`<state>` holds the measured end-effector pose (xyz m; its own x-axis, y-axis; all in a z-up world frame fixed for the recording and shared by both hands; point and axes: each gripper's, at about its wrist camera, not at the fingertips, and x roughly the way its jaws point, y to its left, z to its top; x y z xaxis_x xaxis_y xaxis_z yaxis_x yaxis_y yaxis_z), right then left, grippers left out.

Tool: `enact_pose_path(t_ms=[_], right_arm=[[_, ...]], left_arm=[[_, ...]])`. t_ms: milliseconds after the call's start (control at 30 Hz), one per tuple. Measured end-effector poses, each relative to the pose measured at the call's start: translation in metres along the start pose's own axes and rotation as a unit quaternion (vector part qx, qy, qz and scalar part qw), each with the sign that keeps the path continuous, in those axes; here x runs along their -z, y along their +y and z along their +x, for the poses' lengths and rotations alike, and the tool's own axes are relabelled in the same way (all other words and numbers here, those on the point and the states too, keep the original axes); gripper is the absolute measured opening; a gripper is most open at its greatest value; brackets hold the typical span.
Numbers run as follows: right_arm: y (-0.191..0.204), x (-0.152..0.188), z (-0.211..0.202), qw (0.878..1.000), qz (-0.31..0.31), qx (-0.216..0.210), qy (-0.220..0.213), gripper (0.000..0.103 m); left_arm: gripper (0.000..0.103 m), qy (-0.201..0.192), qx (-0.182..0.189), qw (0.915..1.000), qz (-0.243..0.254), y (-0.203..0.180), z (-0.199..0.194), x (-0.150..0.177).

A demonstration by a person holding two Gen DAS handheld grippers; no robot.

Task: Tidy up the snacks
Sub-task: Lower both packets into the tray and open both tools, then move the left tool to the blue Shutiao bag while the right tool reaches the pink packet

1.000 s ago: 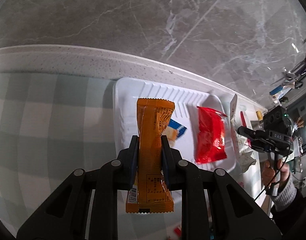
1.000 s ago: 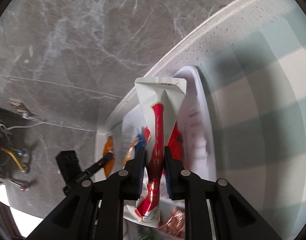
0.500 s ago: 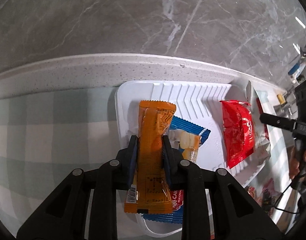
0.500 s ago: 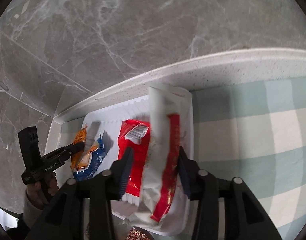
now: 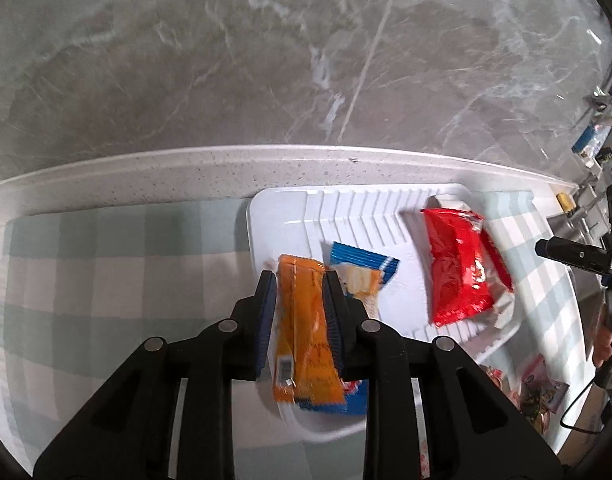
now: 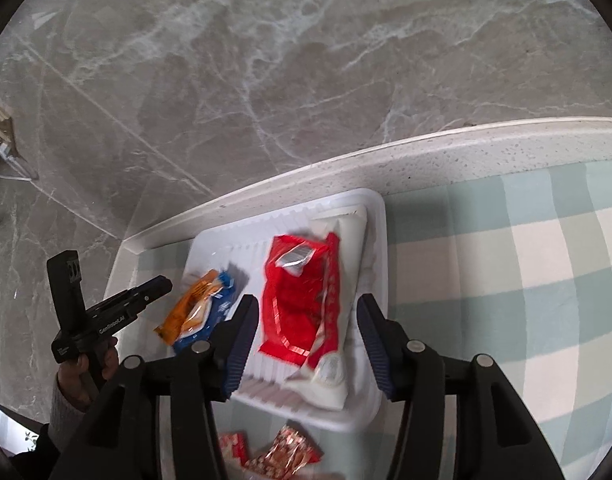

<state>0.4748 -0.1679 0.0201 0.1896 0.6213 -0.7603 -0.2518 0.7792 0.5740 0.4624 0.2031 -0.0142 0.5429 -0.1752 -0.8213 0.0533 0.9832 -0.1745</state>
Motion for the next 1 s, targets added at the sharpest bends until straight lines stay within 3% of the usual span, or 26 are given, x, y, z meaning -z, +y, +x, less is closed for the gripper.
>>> enact_pose_path(t_ms=[300, 667, 833, 1000], right_arm=[[0.016, 0.042, -0.044, 1.0, -0.007, -0.018, -0.011, 0.06], [-0.003, 0.125, -0.104, 1.0, 0.001, 0.004, -0.02, 0.065], [-0.023, 0.163, -0.122, 0.999, 0.028, 0.01, -0.02, 0.066], [-0.037, 0.191, -0.133, 0.998, 0.051, 0.016, -0.02, 0.066]], left_arm=[[0.022, -0.002, 0.006, 0.9996, 0.027, -0.034, -0.049, 0.047], [0.022, 0.043, 0.053, 0.9959, 0.059, -0.095, -0.073, 0.142], [0.023, 0.061, 0.09, 0.9875, 0.114, -0.132, -0.083, 0.173], [0.023, 0.079, 0.112, 0.9695, 0.203, -0.171, -0.092, 0.205]])
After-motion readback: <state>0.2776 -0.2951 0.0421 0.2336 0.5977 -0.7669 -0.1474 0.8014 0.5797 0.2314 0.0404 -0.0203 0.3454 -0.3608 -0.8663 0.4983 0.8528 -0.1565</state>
